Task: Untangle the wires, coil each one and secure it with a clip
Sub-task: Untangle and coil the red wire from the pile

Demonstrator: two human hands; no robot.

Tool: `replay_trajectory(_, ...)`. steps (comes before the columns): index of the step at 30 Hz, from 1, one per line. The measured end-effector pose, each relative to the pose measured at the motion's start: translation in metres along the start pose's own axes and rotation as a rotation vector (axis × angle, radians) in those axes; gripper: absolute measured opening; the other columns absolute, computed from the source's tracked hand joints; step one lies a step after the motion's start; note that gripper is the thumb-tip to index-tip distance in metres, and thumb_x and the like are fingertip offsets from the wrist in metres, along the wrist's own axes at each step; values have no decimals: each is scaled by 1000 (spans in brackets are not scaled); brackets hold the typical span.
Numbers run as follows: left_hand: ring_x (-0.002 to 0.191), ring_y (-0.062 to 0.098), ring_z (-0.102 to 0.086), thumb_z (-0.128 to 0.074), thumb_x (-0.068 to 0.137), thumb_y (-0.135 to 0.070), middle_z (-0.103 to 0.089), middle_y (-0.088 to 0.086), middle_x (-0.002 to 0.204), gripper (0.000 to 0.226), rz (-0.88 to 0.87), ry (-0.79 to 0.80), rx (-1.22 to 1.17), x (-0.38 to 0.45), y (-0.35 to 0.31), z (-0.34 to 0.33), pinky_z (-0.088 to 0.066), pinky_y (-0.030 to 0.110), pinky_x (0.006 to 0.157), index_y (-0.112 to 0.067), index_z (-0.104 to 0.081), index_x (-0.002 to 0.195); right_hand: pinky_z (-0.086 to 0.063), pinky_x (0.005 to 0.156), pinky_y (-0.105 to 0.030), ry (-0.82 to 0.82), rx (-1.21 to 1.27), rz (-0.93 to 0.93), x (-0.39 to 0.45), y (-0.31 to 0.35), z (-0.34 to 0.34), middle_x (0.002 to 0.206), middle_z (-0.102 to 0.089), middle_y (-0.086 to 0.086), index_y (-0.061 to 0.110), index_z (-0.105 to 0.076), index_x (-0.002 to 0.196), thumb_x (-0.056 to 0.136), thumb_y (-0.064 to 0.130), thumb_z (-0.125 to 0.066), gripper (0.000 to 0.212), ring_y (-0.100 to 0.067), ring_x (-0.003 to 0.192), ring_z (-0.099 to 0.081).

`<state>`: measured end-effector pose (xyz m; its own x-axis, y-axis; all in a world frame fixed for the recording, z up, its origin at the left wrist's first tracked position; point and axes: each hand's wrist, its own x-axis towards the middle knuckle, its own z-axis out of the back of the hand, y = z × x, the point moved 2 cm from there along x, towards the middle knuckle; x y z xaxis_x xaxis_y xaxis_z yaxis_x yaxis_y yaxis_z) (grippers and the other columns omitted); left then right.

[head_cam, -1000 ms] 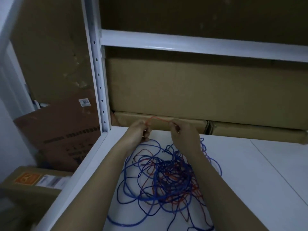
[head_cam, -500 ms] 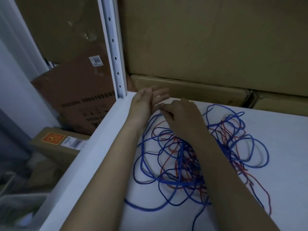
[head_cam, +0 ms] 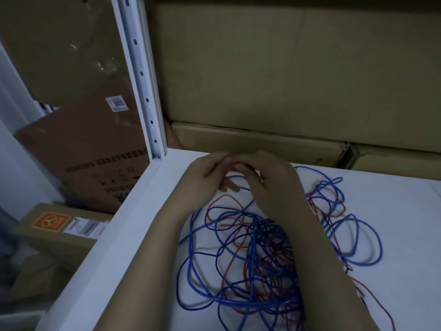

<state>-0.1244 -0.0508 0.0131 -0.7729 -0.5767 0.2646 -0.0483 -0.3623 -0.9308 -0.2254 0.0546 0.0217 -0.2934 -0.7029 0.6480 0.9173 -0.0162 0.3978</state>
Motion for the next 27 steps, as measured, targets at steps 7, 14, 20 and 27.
replay_trajectory(7,40,11,-41,-35,101,-15,-65,9,60,35,167,240,-290,-11,-19,-2,-31,16,43,-3,-62,82,-46,70,-17,-208,120,-206,-2,-9,17,92,-71,3,21,-75,96,90,28,-59,19,-9,79,-60)
replay_trajectory(14,61,22,-68,-38,95,-26,-71,13,73,36,274,365,-430,-13,-33,-8,-51,21,54,-12,-59,69,-48,81,-28,-90,168,-391,0,-9,12,102,-69,1,18,-73,104,95,23,-58,19,-12,90,-59)
replay_trajectory(20,74,20,-72,-33,102,-22,-74,11,78,34,203,27,-754,-1,-26,-10,-55,21,63,-6,-54,80,-45,60,-24,210,172,-431,-2,-3,6,78,-66,5,21,-73,102,97,21,-52,22,-3,58,-53)
replay_trajectory(27,101,12,-68,-22,106,-16,-69,9,110,35,96,-346,-813,9,-10,-4,-52,21,91,-5,-56,107,-40,81,-9,482,132,-273,-5,13,7,113,-68,9,25,-65,122,98,31,-51,29,-1,94,-59)
